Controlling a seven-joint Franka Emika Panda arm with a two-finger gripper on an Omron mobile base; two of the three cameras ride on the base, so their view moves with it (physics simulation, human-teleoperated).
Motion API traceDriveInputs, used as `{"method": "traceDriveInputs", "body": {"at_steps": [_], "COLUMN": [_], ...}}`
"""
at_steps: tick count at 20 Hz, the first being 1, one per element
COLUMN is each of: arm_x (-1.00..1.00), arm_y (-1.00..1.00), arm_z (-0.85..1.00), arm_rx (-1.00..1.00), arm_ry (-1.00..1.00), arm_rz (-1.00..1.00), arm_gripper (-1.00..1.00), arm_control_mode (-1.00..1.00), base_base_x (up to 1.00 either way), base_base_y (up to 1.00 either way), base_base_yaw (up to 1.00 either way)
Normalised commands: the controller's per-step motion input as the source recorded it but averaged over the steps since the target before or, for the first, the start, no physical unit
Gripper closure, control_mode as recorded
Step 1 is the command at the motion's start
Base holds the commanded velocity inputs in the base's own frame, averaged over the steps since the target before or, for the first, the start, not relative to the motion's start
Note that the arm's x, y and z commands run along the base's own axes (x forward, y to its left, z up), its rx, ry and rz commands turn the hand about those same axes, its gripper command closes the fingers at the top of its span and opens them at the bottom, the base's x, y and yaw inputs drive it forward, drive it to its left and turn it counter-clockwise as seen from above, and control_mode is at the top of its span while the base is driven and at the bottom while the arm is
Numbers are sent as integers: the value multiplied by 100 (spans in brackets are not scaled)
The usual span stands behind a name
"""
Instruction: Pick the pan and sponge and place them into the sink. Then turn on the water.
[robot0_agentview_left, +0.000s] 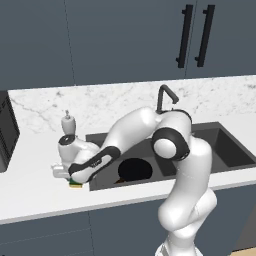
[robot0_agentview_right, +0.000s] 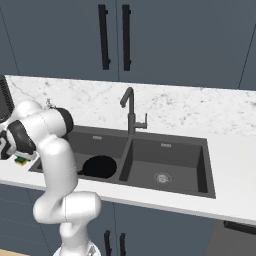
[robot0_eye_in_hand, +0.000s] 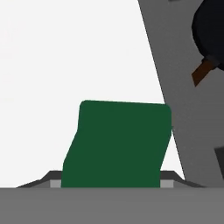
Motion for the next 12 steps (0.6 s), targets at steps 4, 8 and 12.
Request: {"method": "traceDriveInputs", "body": {"at_steps": [4, 8, 12], "arm_x": [0, 0, 1], "arm_y": [-55, -62, -75], "arm_z": [24, 25, 8], "arm_rx": [0, 1, 1], "arm_ry": [0, 1, 1], "arm_rz": [0, 0, 0], "arm_gripper": [100, 100, 100], "arm_control_mode": [-100, -100, -100], "base_base_x": [0, 0, 0], "base_base_y": [0, 0, 0], "base_base_yaw": [0, 0, 0]}}
